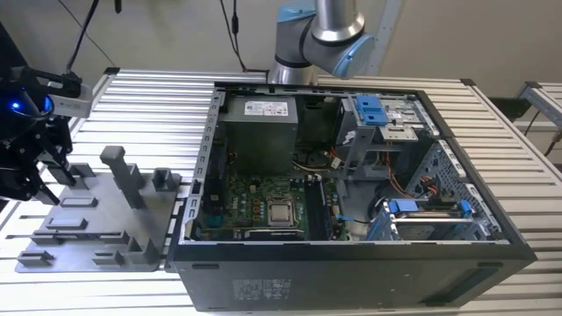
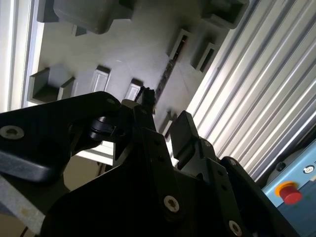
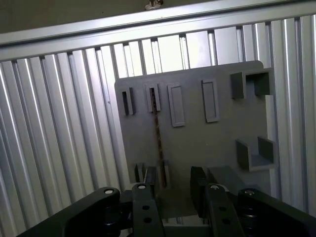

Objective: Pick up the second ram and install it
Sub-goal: 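Pick up the second ram and move it above second insertion slot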

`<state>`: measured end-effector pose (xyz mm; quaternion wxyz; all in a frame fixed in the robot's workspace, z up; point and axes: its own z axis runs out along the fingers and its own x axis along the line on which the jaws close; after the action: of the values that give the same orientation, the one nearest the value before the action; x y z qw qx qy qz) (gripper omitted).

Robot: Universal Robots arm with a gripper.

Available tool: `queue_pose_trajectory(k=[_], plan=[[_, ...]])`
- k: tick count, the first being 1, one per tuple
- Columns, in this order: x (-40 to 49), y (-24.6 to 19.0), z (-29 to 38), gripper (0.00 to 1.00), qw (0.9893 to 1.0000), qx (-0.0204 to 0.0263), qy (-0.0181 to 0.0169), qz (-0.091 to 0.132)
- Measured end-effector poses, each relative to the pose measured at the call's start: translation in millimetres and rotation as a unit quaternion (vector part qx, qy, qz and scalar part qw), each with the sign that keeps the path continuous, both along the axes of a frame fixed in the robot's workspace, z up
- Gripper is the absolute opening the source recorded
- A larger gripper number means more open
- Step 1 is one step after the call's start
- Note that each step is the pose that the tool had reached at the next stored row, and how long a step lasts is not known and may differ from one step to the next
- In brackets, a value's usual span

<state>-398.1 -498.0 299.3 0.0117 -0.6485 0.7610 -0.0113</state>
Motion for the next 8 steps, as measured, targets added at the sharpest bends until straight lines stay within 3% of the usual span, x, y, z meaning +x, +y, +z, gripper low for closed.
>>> queue_pose_trajectory(k=[8], plan=[[0.0, 0.0, -5.1, 0.42, 1.0000, 0.0000, 0.0000, 0.000]])
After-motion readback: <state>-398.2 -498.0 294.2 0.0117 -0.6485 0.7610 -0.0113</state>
